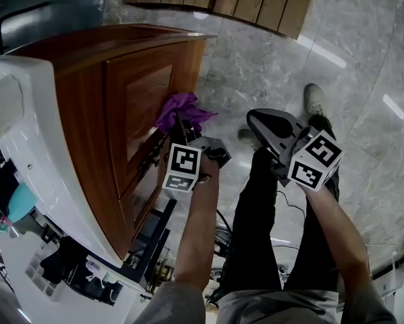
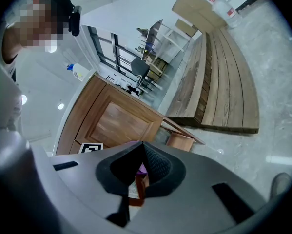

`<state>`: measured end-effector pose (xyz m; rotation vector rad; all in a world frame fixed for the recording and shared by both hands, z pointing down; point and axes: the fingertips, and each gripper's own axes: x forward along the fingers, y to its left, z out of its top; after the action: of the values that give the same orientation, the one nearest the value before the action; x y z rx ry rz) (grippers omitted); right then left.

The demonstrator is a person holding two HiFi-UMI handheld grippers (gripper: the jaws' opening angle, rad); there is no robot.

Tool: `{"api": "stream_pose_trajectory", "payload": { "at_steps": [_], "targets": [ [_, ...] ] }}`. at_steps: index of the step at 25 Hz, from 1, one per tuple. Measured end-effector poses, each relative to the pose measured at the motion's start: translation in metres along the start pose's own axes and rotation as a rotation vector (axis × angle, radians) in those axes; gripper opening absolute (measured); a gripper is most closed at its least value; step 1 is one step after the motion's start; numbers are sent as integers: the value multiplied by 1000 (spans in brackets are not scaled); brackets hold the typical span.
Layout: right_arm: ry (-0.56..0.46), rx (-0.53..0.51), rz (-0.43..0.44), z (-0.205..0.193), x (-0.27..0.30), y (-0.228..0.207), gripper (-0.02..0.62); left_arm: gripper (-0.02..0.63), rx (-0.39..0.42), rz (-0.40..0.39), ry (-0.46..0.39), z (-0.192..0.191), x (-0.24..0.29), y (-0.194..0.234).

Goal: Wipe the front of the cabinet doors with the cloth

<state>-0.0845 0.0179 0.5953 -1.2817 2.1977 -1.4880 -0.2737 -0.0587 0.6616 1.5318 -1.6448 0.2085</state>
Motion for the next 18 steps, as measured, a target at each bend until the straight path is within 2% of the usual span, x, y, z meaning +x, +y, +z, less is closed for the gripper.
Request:
{"api": "stream_pose_trajectory", "payload": {
  "at_steps": [18],
  "targets": [
    [-37,10,-6,26,2,-13,11,67,3,-22,9,2,17,-26]
  ]
}}
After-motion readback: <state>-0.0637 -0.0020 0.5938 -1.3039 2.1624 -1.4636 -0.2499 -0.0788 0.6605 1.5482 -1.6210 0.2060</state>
